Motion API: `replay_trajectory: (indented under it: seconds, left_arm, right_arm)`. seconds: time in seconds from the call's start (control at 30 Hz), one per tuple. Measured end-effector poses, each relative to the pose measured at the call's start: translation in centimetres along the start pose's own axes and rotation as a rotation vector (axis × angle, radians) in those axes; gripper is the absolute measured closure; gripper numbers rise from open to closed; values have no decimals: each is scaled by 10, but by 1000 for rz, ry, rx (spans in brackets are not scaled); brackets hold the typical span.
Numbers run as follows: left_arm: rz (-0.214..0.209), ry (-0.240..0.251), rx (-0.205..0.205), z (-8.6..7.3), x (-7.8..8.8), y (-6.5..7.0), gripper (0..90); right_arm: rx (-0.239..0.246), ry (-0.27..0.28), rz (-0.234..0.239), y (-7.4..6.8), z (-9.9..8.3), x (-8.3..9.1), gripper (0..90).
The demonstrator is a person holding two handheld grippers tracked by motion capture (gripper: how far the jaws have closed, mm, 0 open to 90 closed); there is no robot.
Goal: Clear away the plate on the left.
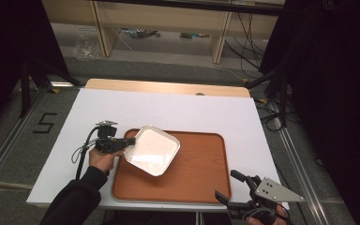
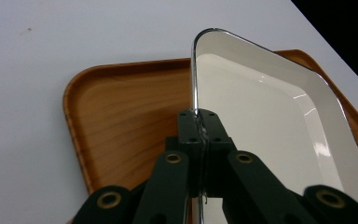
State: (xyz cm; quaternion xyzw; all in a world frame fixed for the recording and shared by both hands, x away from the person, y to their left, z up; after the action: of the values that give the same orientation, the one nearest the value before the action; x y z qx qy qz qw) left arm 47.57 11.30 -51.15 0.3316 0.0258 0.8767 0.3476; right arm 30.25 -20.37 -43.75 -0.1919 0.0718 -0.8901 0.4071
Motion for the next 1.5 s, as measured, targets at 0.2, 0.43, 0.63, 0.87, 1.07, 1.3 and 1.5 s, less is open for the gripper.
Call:
replay_trajectory:
  seconds: [0.2, 0.43, 0.63, 0.87, 1.07, 1.3, 1.5]
  left_arm:
    - [-18, -13, -14, -2, -9, 11, 884]
    - [-38, -45, -50, -6, -22, 25, 884]
    - [-48, -67, -51, -10, -32, 32, 884]
    - [-49, -76, -71, -11, -39, 37, 884]
    - [-29, -93, -75, -16, -45, 38, 884]
    - [-18, -121, -73, -24, -50, 37, 882]
    - [-11, -118, -59, -25, -51, 37, 882]
  right_arm:
    - [1, 0, 0, 0, 0, 0, 169]
    - [3, 0, 4, -1, 0, 0, 169]
    - [5, 2, 3, 0, 0, 0, 168]
    - [5, 0, 6, 0, 0, 0, 167]
    - [4, 1, 3, 0, 0, 0, 167]
    - [3, 2, 4, 0, 0, 0, 167]
    - [4, 1, 7, -1, 0, 0, 167]
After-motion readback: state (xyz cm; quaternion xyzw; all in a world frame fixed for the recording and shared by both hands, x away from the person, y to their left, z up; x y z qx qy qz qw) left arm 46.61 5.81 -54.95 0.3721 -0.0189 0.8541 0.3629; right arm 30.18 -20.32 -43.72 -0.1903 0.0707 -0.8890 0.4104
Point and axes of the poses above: each handheld gripper's, and its own axes: x roughly backward along the jaws, z roughly out of its top, y roughly to its right, the point moved 9 cm from there along -x, roughly forward along the jaws, and after that the axes turned 12 degrees about -x, right-handed, at the moved point
